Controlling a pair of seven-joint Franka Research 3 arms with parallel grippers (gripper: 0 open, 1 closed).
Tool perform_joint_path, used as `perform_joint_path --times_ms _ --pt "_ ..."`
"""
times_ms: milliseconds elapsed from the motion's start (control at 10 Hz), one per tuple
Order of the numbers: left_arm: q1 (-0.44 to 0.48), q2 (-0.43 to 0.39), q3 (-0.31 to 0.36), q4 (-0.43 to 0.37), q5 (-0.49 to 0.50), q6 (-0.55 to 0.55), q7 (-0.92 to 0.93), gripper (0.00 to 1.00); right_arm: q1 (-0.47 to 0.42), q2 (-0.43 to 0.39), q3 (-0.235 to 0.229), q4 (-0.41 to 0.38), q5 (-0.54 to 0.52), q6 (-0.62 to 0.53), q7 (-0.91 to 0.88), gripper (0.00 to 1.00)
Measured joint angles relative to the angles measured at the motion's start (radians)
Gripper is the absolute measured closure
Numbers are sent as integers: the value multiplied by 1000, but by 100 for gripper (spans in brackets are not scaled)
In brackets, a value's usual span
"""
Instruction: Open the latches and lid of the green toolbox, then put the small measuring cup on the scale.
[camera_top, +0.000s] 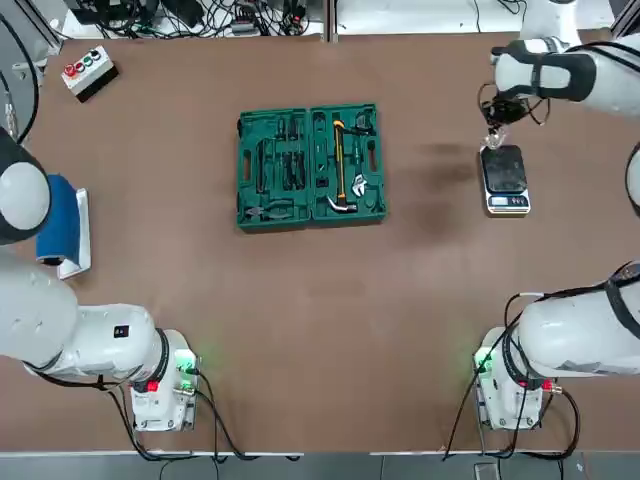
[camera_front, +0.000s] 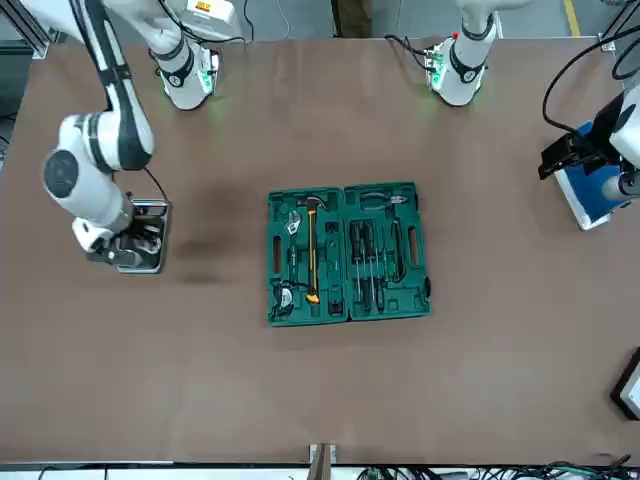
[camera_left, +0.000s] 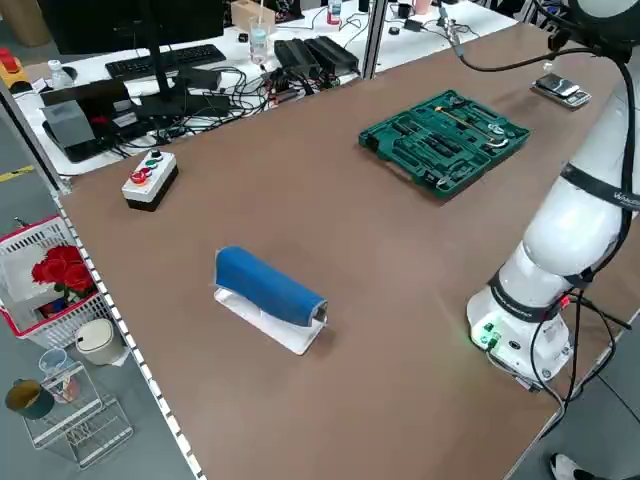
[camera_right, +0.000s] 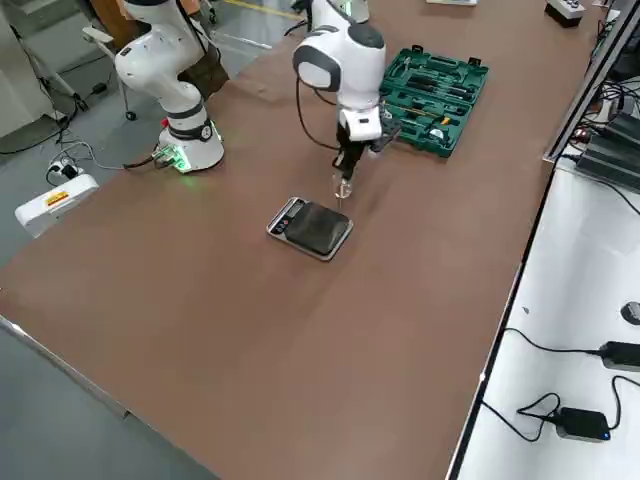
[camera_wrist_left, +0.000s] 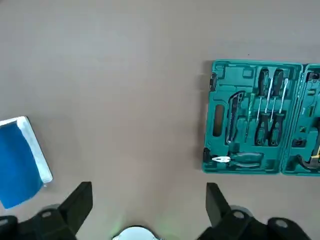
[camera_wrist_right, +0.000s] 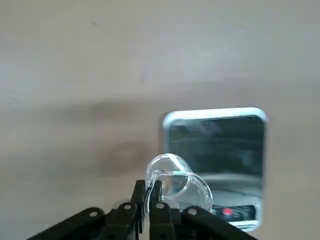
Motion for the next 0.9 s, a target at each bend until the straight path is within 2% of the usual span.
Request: perform_joint_path --times_ms 200,300,500,900 --pt "0 14 0 0 0 1 0 0 -7 -10 -81 -72 0 93 -121 93" --pt "0 19 -1 0 0 2 0 0 -8 -8 -96 -113 0 164 -144 93" --pt "0 19 -1 0 0 2 0 0 -8 4 -99 -149 0 224 -154 93" --pt "0 24 -2 0 -1 4 0 0 -8 61 -99 -156 0 284 -157 93"
